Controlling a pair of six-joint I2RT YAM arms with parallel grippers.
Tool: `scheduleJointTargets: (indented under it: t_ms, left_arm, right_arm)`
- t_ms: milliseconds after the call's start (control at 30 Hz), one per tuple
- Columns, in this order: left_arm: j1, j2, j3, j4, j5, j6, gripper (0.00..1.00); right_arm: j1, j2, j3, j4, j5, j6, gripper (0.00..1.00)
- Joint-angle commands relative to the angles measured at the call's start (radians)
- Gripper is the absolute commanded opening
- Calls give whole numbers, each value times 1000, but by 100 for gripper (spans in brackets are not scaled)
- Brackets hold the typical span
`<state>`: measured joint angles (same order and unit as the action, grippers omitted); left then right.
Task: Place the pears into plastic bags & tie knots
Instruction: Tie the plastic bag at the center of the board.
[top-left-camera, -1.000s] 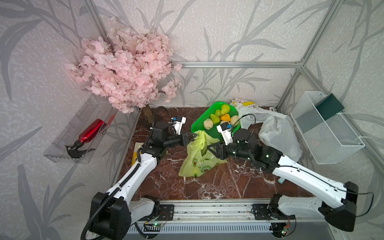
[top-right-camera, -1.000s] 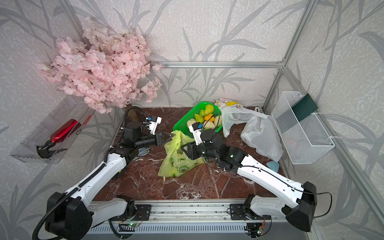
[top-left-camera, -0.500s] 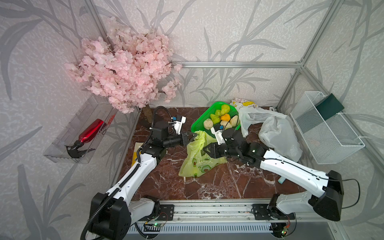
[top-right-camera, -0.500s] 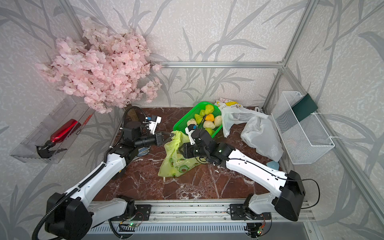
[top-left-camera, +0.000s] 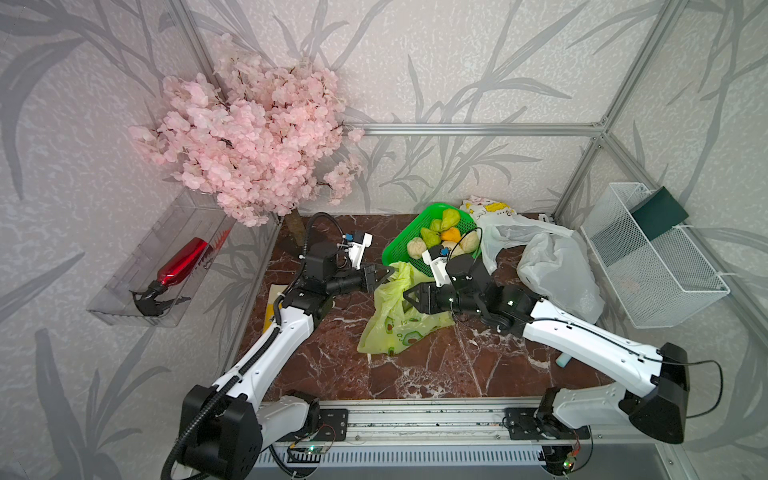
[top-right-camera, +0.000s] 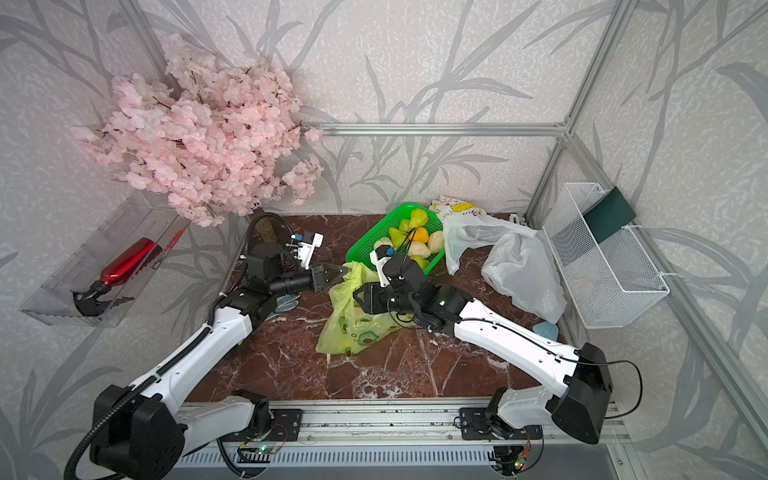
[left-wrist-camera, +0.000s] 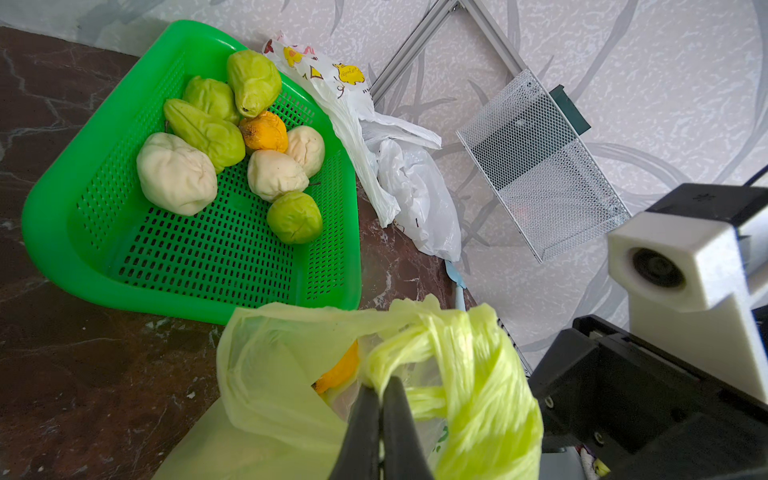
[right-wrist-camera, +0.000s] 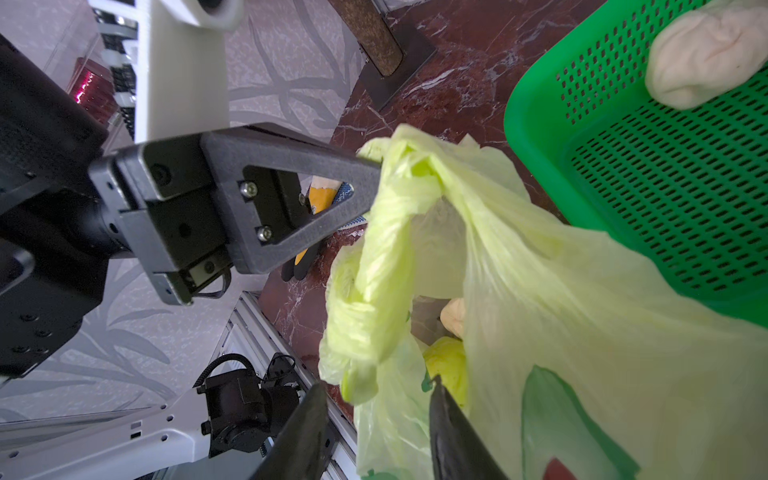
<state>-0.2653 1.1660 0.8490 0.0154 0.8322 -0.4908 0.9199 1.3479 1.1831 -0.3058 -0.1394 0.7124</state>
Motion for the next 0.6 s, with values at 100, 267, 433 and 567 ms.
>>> scheduleJointTargets:
  t_ms: [100,267,433,567]
  left_arm:
    - [-1,-23,-7,20,19,1,0]
    - [0,-25,-8,23,24,-7,0]
    - [4,-44,15,-40,0,27,0]
    - [26,-88,71,-210,-81,118,0]
  right_arm:
    - [7,40,49,60,-14,18,38]
    - [7,57,47,89,-22,43,27]
    - [4,7,47,30,-17,51,5]
    - [-30,-97,44,-147,-36,37,0]
